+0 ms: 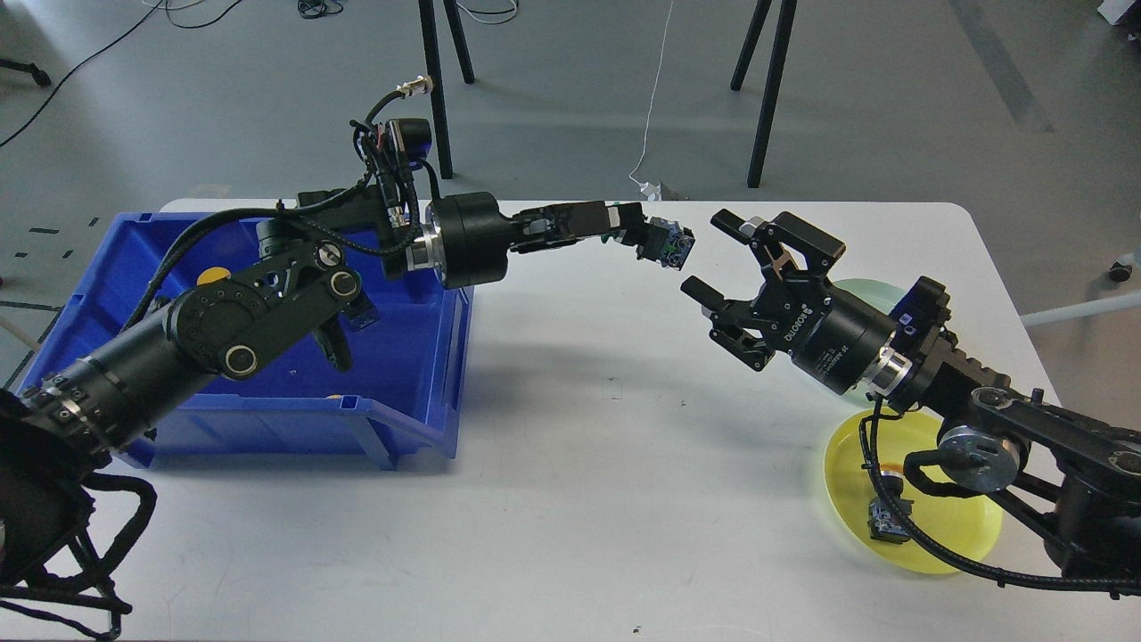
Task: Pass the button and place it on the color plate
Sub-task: 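Grasp the green-capped button with the right gripper from the left gripper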
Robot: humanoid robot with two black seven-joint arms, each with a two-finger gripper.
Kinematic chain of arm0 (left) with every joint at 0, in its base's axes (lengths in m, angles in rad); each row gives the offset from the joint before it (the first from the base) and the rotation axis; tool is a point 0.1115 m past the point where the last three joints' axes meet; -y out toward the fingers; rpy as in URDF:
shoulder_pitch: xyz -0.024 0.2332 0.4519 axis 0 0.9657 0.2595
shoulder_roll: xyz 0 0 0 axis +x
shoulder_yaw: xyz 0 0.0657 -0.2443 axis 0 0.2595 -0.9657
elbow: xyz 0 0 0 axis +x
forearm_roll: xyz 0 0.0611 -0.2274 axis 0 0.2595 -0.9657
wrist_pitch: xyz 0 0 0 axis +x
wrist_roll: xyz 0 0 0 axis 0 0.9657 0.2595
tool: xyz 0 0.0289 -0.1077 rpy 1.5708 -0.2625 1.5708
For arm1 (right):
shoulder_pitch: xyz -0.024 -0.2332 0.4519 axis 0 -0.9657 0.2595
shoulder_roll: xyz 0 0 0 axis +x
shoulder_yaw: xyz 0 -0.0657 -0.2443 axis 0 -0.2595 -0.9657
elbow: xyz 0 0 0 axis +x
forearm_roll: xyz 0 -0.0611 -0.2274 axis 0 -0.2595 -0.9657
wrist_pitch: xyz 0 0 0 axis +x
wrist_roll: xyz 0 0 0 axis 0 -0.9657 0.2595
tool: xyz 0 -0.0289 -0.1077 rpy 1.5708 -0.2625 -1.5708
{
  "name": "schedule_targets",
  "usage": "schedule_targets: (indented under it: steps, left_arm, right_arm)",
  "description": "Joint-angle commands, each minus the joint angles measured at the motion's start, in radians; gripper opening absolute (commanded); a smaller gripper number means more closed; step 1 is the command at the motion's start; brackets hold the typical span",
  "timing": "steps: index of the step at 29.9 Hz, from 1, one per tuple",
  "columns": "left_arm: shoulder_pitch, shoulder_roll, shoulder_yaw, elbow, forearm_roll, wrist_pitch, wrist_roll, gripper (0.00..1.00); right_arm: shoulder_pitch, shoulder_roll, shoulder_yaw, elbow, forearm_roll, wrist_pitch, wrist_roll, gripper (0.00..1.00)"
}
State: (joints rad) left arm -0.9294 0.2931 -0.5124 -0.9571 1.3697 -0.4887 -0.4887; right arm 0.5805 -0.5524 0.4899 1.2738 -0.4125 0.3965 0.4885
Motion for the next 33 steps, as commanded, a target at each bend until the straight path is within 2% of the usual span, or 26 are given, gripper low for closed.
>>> schedule_targets:
  steps: [1,13,19,27,29,31,33]
  left_arm:
    - [0.006,0.000,-0.001,0.000,-0.001,0.000,0.000,0.11]
    - [0.006,0.000,-0.001,0.000,-0.001,0.000,0.000,0.12]
    - [0.007,0.000,-0.003,0.000,-0.003,0.000,0.000,0.12]
    - [0.008,0.000,-0.003,0.000,-0.003,0.000,0.000,0.12]
    - [0.008,0.000,-0.003,0.000,-0.003,0.000,0.000,0.12]
    - [0.008,0.000,-0.003,0.000,-0.003,0.000,0.000,0.12]
    - [0.008,0.000,-0.003,0.000,-0.006,0.000,0.000,0.12]
  right_arm:
    - [0.001,0.035,0.007,-0.025,0.006,0.004,0.000,0.82]
    - [0.005,0.132,0.010,-0.062,0.015,0.010,0.000,0.81]
    - [0.018,0.175,0.013,-0.126,0.017,0.010,0.000,0.79]
    - [0.018,0.187,0.032,-0.133,0.018,0.008,0.000,0.75]
    - [0.018,0.187,0.032,-0.133,0.018,0.010,0.000,0.65]
    - [0.018,0.187,0.032,-0.131,0.018,0.008,0.000,0.46]
    - [0.018,0.189,0.032,-0.133,0.018,0.002,0.000,0.21]
